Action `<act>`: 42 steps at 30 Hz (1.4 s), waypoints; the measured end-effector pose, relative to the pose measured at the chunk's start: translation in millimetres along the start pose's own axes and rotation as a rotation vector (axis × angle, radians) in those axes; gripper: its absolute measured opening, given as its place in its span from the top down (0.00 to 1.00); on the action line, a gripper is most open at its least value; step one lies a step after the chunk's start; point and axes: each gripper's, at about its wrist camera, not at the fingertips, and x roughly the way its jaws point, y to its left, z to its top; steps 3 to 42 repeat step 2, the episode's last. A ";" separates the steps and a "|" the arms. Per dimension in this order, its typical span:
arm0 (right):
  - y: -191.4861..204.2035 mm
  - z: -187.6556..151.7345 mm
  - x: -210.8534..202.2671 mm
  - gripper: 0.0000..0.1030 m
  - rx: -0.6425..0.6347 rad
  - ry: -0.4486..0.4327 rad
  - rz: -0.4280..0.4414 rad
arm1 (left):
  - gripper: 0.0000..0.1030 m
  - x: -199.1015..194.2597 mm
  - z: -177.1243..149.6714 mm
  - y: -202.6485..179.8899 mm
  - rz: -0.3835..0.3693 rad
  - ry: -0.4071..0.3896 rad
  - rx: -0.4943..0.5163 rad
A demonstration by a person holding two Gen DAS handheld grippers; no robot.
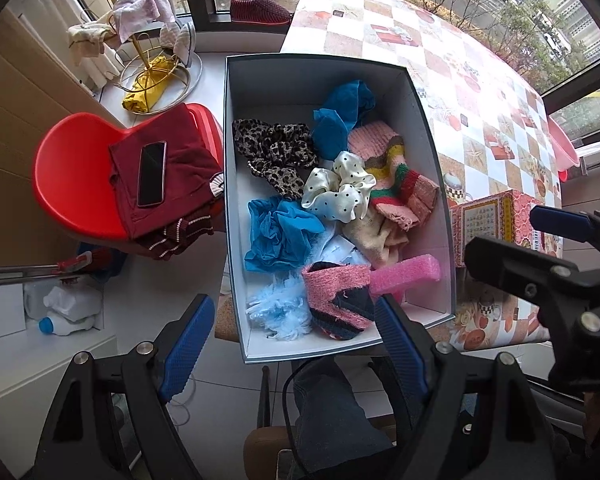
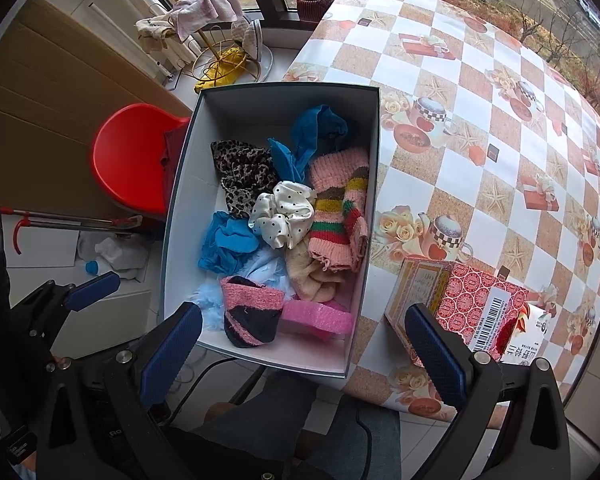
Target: Organize soft objects
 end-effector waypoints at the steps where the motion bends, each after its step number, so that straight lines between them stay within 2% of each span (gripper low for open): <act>1: 0.5 -0.8 0.4 0.01 0.000 0.000 0.000 | 0.18 -0.9 -0.4 0.2 -0.008 -0.003 -0.001; 42: 0.5 -0.8 0.3 0.01 -0.001 -0.001 -0.001 | 0.18 -1.7 -0.8 0.4 -0.010 -0.005 -0.001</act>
